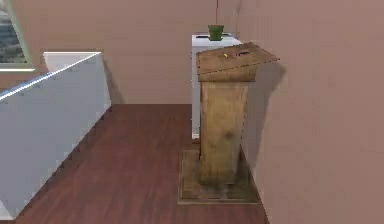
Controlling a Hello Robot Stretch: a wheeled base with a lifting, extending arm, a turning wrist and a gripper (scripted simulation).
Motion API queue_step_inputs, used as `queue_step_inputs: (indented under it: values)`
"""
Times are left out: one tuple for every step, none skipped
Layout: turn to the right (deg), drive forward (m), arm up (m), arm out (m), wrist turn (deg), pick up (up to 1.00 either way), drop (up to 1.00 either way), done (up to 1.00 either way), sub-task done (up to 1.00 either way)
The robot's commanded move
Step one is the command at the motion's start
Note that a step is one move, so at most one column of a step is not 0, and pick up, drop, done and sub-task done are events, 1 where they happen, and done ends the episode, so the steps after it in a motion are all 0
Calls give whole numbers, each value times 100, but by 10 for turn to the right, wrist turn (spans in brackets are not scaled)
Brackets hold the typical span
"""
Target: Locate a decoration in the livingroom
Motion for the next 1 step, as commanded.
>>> queue_step_inputs:
  values:
    - [-450, 0, 0, 0, 0, 0, 0, 0, 0]
